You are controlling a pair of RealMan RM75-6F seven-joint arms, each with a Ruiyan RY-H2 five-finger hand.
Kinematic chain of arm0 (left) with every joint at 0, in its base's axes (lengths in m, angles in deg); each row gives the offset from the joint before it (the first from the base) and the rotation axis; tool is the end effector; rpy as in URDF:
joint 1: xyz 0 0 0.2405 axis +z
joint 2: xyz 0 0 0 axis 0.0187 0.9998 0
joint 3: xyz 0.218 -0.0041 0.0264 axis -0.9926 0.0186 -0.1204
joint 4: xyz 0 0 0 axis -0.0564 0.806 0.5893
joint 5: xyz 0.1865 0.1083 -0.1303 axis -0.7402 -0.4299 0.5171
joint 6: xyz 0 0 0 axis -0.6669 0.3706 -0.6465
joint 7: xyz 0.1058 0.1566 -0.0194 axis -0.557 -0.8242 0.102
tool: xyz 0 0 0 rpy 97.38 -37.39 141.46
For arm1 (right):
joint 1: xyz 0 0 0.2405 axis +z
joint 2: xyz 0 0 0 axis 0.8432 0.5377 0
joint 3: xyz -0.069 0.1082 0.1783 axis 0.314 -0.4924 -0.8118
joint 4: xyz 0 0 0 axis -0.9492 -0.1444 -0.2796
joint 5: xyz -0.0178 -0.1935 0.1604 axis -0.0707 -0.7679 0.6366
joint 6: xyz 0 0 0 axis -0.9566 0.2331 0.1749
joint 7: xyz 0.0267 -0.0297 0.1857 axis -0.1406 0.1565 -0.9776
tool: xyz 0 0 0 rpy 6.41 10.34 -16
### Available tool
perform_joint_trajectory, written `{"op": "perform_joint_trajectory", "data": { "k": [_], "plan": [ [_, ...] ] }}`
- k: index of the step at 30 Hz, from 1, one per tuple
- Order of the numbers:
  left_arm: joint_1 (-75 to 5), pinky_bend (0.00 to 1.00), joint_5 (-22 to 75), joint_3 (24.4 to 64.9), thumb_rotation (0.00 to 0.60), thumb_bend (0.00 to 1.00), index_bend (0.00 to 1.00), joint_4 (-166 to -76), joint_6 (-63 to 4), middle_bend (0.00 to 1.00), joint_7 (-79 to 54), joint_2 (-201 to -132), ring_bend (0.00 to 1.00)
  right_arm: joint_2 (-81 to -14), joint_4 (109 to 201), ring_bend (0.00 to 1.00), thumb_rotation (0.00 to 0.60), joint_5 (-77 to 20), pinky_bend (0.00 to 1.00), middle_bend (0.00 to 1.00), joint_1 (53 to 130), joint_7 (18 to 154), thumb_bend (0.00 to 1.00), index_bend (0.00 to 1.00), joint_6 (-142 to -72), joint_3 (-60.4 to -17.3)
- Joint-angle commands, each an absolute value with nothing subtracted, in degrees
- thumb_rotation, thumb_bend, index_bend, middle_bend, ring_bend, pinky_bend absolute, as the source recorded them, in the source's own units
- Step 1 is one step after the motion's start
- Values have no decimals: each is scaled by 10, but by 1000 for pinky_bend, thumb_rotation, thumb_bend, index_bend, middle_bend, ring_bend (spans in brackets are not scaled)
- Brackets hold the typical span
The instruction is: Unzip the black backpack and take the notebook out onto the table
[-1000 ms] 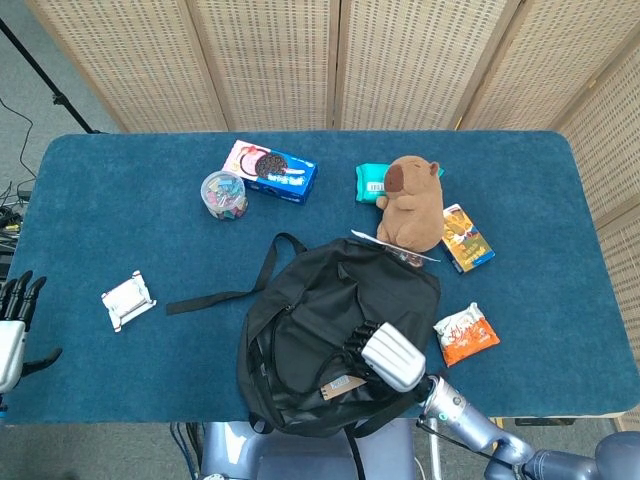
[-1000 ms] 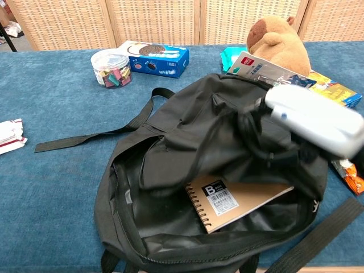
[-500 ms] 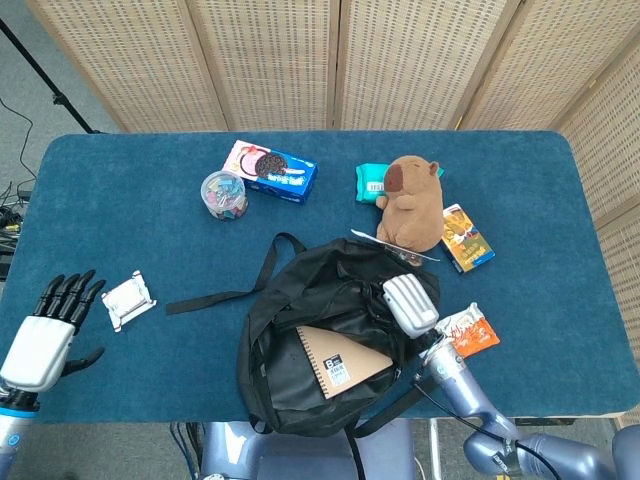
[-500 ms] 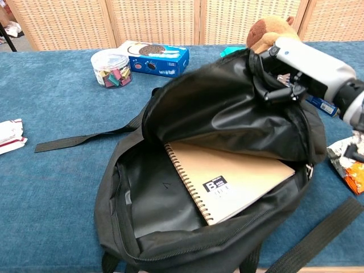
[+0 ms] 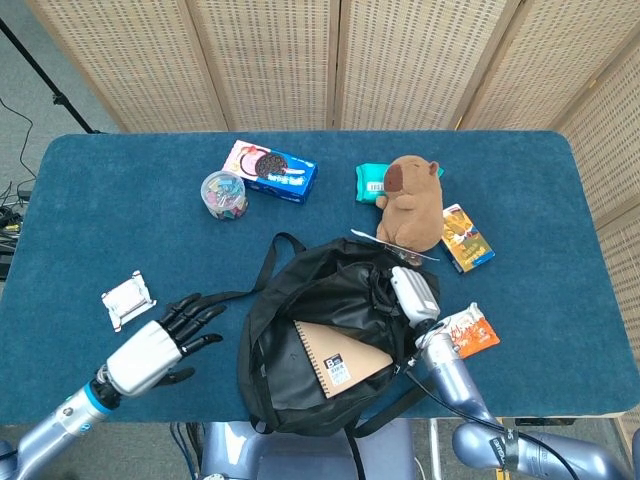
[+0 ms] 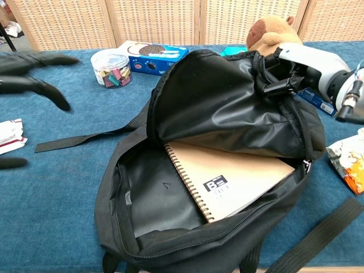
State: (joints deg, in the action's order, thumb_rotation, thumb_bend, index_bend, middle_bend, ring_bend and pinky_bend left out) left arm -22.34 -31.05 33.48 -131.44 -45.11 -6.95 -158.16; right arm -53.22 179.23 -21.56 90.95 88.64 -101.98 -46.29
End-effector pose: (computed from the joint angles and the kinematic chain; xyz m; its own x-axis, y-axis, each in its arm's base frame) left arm -0.1585 0.2313 -0.0081 0.4340 0.0746 0.8978 0.6023 -0.7652 -0.2276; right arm -0.0890 -0.3438 -0.0560 -0.2252 -0.3509 0.9089 -0.9653 -0.0461 -0.2570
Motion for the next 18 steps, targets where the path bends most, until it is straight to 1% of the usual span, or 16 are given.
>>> {"op": "perform_joint_trajectory", "data": {
  "k": [1,5,8,12,16,18],
  "plan": [
    [-257,54,-331,331,600,155,321,-1281,-429,25,-61,-1626,33,-521,1813,556,600,-163,535,674,916,896,760,654,-1002,-479],
    [-288,55,-346,333,600,155,321,-1238,-419,27,-47,-1683,33,-514,1820,556,600,-125,535,675,919,889,771,654,-989,-485],
    [-310,79,-351,332,600,155,321,-1198,-418,27,-26,-1727,33,-505,1832,556,600,-91,535,676,922,877,775,654,-973,-492],
    [-331,87,-352,330,600,155,321,-1156,-422,27,-1,-1769,33,-497,1838,556,600,-68,535,676,927,870,775,654,-961,-497],
    [-348,90,-355,324,600,155,321,-1120,-431,27,20,-1804,33,-489,1850,556,600,-38,483,676,932,860,775,654,-951,-506],
    [-355,105,-356,322,600,155,321,-1097,-440,27,32,-1826,33,-484,1856,556,600,-15,475,676,936,853,775,654,-943,-511]
  ]
}}
